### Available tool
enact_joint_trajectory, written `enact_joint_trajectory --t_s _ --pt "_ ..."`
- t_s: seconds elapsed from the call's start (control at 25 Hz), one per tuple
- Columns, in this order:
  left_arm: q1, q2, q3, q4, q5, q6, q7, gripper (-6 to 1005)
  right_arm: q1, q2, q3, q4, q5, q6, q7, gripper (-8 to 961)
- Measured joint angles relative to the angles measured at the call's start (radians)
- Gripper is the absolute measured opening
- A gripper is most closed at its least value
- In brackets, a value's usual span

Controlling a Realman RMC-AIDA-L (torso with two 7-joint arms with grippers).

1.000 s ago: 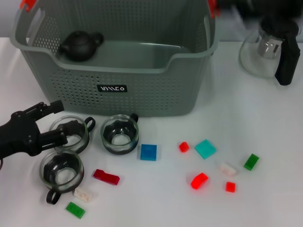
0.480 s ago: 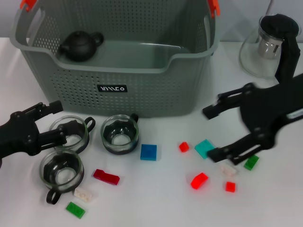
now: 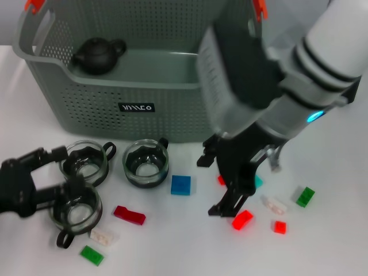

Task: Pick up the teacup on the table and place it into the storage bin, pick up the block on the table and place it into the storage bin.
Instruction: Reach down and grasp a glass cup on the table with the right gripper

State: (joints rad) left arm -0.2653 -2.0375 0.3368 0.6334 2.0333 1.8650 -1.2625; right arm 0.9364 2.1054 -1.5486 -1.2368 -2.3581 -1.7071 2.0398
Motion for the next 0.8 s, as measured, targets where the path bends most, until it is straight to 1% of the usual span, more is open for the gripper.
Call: enact_joint_trajectory --t_s 0.04,0.12,0.24,0.44,0.6,0.8 --pt "0.005 0.000 -0.001 0.005 0.010 0.021 0.006 885 0.005 0.000 -0.040 0.005 -0.001 0.034 0.006 944" --pt "0.015 0.001 -0.007 0.021 0.029 0.063 0.015 885 0.007 0.000 -0.087 0.009 0.001 0.092 0.013 944" --pt "0.027 0.000 -0.015 0.041 0.032 0.093 0.016 885 0.004 0.001 -0.115 0.010 0.018 0.149 0.014 944" --pt "0.027 -0.001 -0.044 0.039 0.031 0.095 0.016 885 -0.005 0.001 -0.173 0.023 0.036 0.241 0.011 944" --pt "0.025 -0.002 -0.045 0.037 0.028 0.090 0.015 885 0.011 0.004 -0.241 0.088 0.042 0.321 0.015 944" --pt "0.022 -0.006 -0.045 0.027 0.027 0.076 0.018 885 0.036 0.005 -0.291 0.187 0.090 0.445 0.013 945"
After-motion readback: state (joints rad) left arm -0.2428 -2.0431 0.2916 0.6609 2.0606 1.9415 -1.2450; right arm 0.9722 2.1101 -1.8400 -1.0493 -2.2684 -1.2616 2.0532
